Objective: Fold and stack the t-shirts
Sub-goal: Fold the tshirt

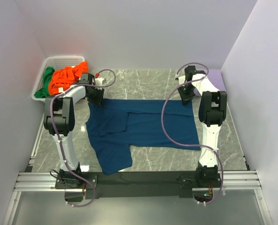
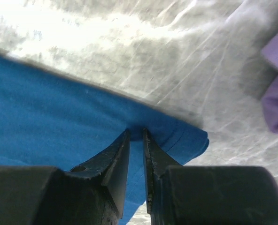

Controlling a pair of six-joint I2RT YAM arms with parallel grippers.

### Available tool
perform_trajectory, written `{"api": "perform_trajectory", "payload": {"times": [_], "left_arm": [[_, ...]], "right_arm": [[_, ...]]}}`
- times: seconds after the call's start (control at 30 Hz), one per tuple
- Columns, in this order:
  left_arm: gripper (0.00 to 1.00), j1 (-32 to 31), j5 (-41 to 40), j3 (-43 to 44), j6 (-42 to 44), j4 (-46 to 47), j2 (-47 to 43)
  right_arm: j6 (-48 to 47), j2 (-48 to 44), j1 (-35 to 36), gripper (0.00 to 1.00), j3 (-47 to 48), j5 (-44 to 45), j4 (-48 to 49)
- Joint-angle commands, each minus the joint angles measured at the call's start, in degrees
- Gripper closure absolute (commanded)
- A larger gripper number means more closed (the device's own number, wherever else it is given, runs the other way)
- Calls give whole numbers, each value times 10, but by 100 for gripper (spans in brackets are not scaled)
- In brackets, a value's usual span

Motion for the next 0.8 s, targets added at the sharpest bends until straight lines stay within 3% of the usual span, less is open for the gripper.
{"api": "perform_trajectory", "payload": {"times": [0.0,0.3,0.47,0.57,0.67,0.77], "left_arm": [[62,9,-45,41,-3,-21,42],[60,17,-53,216,10,-54,150],[48,21,11,307,20,-97,161],[38,21,73,293,37,-107,93],[36,25,130,209,68,-117,-5],[36,33,181,120,116,-140,-92]], "right_arm": [[6,48,1,76,48,50,14],[7,109,14,76,149,101,45],[16,95,15,69,180,120,93],[2,39,16,60,168,79,84],[-31,-48,15,50,121,3,51],[-70,-145,17,39,-11,-43,30]]}}
